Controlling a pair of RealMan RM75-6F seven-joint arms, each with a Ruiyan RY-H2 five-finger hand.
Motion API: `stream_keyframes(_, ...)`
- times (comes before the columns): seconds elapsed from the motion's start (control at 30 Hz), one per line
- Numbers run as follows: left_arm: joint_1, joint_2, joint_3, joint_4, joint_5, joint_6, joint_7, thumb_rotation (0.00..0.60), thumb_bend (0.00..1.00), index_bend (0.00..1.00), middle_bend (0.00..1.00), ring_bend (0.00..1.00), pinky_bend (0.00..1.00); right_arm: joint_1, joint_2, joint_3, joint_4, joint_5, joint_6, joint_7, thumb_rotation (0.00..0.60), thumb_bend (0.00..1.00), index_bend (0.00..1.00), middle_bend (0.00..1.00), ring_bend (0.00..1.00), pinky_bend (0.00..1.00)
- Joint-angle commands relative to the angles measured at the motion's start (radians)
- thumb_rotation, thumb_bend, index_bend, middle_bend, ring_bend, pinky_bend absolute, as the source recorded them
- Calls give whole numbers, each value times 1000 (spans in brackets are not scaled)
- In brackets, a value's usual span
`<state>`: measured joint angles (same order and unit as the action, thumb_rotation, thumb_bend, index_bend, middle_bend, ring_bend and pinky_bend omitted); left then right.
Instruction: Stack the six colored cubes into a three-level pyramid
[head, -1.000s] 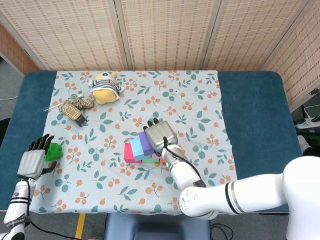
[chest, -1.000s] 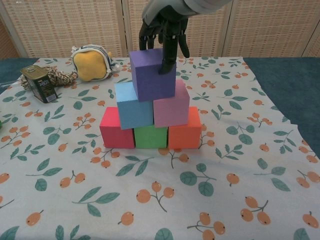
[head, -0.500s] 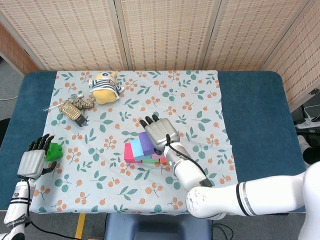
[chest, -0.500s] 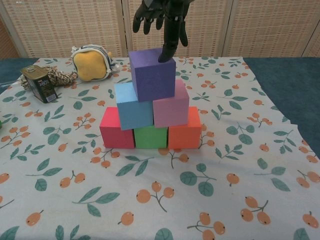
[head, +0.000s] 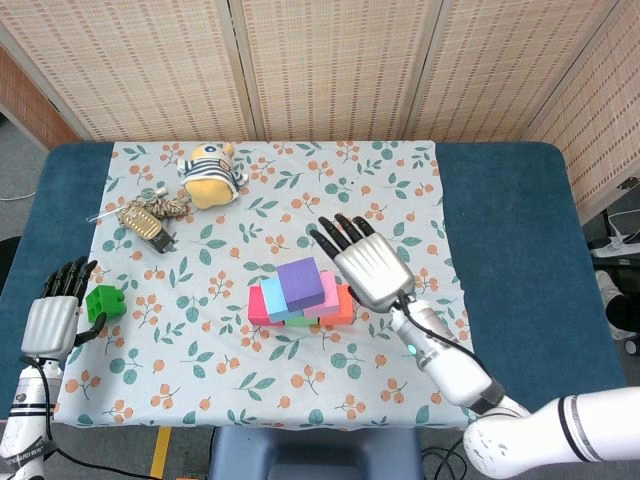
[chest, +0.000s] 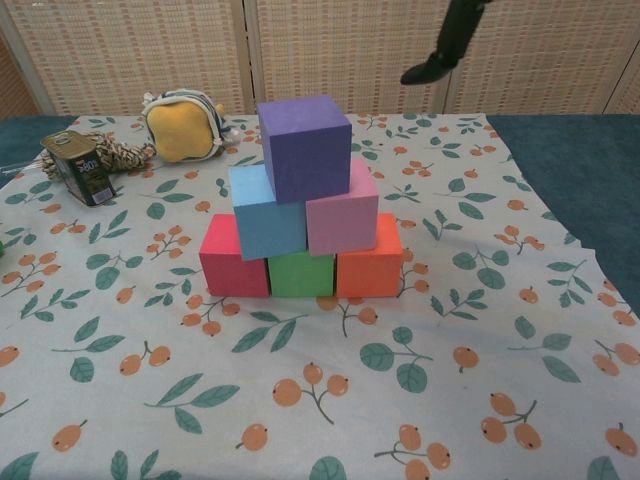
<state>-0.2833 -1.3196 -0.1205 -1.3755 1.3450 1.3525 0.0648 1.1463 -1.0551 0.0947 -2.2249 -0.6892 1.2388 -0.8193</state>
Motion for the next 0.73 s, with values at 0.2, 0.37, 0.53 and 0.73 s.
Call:
stream_keyframes(0.2, 25, -29, 2, 40, 77, 104, -21, 600, 369, 0, 0, 0, 84, -679, -181, -350, 475, -682, 448, 428, 600, 201, 0, 0, 0, 42)
stream_keyframes(0.37, 26, -44, 1, 53, 78, 106, 4, 600, 367, 0, 0, 0, 84, -804, -237, -312, 649, -661, 500, 574, 600, 201, 0, 0, 0, 29)
stream_keyframes(0.53, 14, -58, -5, 61, 68, 83, 36, 600, 367, 0, 0, 0, 84, -836, -205, -277, 678, -702, 493, 650, 600, 201, 0, 0, 0, 24)
stream_keyframes(0.73, 10, -52, 2, 36, 60, 60, 79, 600, 367, 0, 41, 0, 67, -864, -187, -234, 682, -711, 455, 687, 600, 201, 0, 0, 0, 24)
